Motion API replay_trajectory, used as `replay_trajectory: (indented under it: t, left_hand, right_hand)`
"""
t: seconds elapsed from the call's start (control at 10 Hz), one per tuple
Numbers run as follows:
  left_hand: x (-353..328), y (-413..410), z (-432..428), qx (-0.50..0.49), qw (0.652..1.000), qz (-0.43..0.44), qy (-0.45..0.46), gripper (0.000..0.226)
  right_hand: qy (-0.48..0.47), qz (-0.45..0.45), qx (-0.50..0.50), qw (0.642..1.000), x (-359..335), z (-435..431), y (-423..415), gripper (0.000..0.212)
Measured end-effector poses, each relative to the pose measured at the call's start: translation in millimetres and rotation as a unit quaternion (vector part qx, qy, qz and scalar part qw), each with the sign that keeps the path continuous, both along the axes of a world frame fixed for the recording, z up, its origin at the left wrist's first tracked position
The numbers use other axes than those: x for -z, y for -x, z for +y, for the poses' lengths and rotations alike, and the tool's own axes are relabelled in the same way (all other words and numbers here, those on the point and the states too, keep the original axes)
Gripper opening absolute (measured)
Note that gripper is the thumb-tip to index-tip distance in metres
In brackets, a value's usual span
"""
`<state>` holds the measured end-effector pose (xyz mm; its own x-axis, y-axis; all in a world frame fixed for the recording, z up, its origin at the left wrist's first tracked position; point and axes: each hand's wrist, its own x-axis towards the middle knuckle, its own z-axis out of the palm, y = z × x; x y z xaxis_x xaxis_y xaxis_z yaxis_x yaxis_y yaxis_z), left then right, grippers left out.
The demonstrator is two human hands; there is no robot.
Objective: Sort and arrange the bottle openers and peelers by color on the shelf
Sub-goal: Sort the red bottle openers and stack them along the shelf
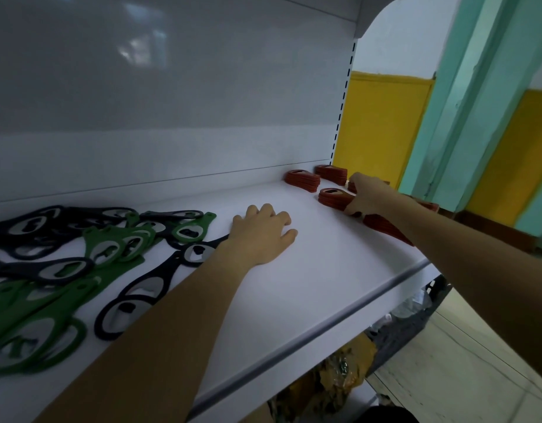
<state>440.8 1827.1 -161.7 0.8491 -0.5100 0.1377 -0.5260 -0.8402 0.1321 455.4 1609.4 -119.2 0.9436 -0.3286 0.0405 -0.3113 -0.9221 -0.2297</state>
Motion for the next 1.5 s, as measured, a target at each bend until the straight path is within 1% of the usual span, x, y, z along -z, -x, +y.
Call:
replay_trajectory:
  t: [0.5,0.6,0.7,0.8,0.9,1.0,1.1,1.2,1.3,1.4,1.5]
  left_hand:
    - [0,-1,0,0.005,1.000,-0.003,-0.006,0.044]
    - [-2,0,1,0.013,1.000,-0.007,-0.020,0.045]
    - [-8,2,6,0.023,0.999,-0.006,-0.038,0.050]
    - [-17,6,16,0.026,0.998,0.018,-0.046,0.050]
    - [-32,6,39,0.012,0.998,0.020,-0.053,0.042]
    - [-49,2,81,-0.019,0.998,0.006,-0.063,0.038]
    - [-61,4,137,-0.048,0.996,0.021,-0.070,0.039]
    - [-59,16,185,-0.040,0.993,0.077,-0.076,0.037]
    - [-48,26,219,-0.036,0.990,0.128,-0.044,0.034]
    - [-43,28,238,-0.036,0.991,0.119,0.052,0.032]
    - [-38,27,254,-0.073,0.986,0.087,0.123,0.034]
  right_hand:
    - [0.002,-0.021,0.012,1.000,6,0,-2,0.059]
    - [0.003,-0.002,0.004,1.000,4,2,1,0.059]
    - [0.038,-0.020,-0.045,0.998,-1,10,11,0.066]
    - [0.072,-0.110,-0.133,0.982,-3,30,22,0.061]
    - [0.049,-0.111,-0.230,0.966,0,67,34,0.053]
    - [-0.011,-0.058,-0.313,0.948,4,114,44,0.043]
    - [-0.073,0.002,-0.363,0.929,8,157,45,0.043]
    - [-0.060,-0.028,-0.396,0.916,10,191,37,0.036]
    - [-0.059,-0.082,-0.412,0.906,12,221,29,0.026]
    - [-0.103,-0.077,-0.401,0.907,12,251,20,0.024]
    - [-0.122,-0.044,-0.374,0.919,6,274,10,0.031]
